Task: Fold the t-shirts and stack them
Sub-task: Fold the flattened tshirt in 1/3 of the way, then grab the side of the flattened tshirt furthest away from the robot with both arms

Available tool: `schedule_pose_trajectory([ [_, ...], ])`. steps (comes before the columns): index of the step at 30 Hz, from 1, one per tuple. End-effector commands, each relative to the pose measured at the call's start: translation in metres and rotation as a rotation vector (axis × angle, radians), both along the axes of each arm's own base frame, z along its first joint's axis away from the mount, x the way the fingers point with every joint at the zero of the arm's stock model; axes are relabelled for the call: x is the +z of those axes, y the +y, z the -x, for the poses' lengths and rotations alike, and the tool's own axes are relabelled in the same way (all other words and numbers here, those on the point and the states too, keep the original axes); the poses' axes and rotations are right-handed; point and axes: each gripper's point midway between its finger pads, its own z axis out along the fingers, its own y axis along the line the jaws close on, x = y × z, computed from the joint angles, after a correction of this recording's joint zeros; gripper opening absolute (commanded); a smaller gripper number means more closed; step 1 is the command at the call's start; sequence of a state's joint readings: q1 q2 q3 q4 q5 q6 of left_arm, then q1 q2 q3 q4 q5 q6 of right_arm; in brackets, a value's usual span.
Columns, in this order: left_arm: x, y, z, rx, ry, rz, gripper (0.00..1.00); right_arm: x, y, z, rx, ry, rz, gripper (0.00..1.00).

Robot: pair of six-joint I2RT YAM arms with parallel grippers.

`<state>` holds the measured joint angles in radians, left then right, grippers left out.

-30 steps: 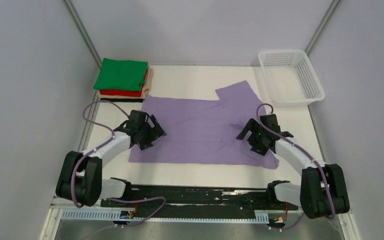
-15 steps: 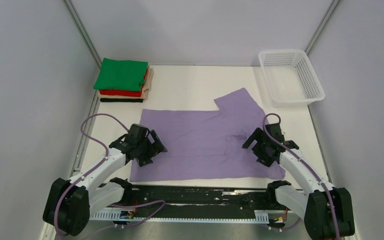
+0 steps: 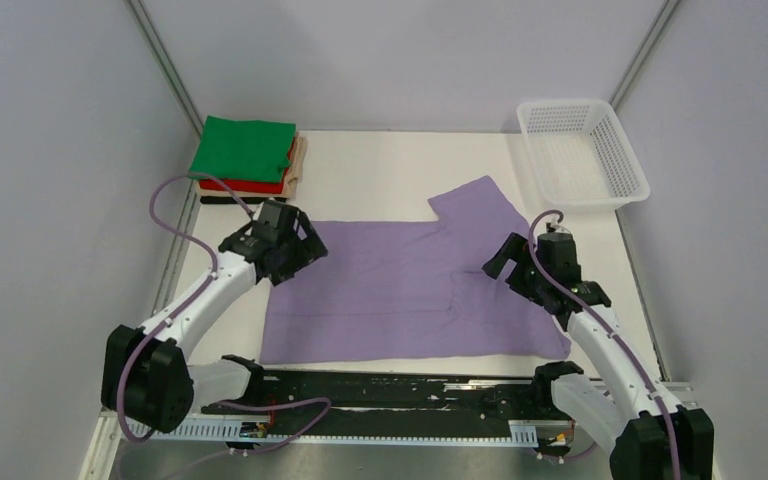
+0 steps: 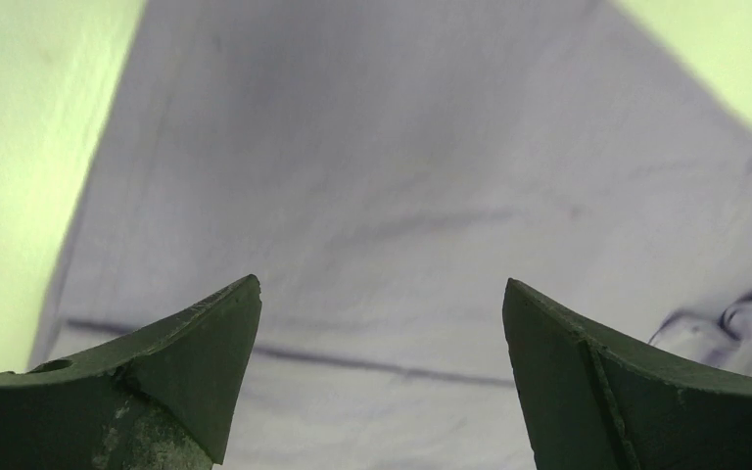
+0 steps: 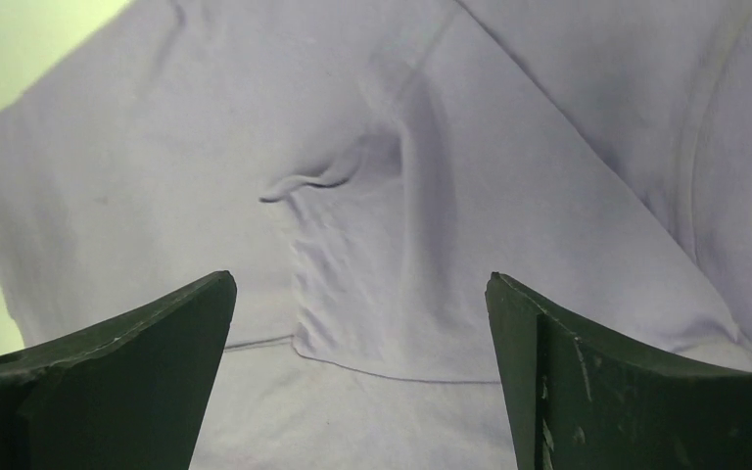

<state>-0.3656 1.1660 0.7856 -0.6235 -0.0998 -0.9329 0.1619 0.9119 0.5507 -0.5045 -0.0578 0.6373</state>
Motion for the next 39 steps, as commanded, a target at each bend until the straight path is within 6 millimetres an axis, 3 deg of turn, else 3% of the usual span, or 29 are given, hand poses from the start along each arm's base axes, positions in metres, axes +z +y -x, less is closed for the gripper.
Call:
schedule_pose_trajectory([
  [1,0.018,0.031,-0.057,0.076,-0.084,-0.131,1.0,0.034,0.01,-0.022,0.093,-0.202,-0.012,1.0],
  [2,0.027,0.039,-0.073,0.105,-0.121,-0.148,1.0,0.034,0.012,-0.021,0.105,-0.215,-0.019,1.0],
  [3,0.017,0.044,-0.081,0.115,-0.093,-0.166,1.0,0.034,0.013,-0.021,0.113,-0.229,-0.021,1.0],
  [4,0.024,0.051,-0.097,0.134,-0.113,-0.173,1.0,0.034,0.012,-0.021,0.115,-0.24,-0.017,1.0],
  [5,0.013,0.059,-0.105,0.137,-0.077,-0.199,0.99,0.035,0.011,-0.022,0.114,-0.248,-0.01,1.0],
  [6,0.024,0.063,-0.12,0.154,-0.099,-0.212,0.99,0.035,0.01,-0.022,0.111,-0.254,-0.002,1.0],
  [7,0.009,0.07,-0.125,0.158,-0.051,-0.242,0.98,0.035,0.008,-0.023,0.105,-0.255,0.006,1.0],
  [11,-0.003,0.087,-0.162,0.167,-0.023,-0.326,0.97,0.025,0.006,-0.024,0.096,-0.222,0.022,1.0],
  [17,-0.036,0.092,-0.199,0.12,-0.024,-0.27,0.91,0.013,0.001,-0.027,0.076,-0.176,0.047,1.0],
  [24,-0.058,0.086,-0.206,0.062,-0.012,-0.207,0.75,0.008,0.0,-0.029,0.071,-0.152,0.054,1.0],
  [29,-0.062,0.069,-0.197,-0.029,-0.017,-0.147,0.69,0.008,0.0,-0.03,0.068,-0.152,0.057,1.0],
  [39,-0.074,0.065,-0.18,-0.087,0.059,-0.23,0.52,0.01,0.0,-0.028,0.068,-0.159,0.057,1.0],
])
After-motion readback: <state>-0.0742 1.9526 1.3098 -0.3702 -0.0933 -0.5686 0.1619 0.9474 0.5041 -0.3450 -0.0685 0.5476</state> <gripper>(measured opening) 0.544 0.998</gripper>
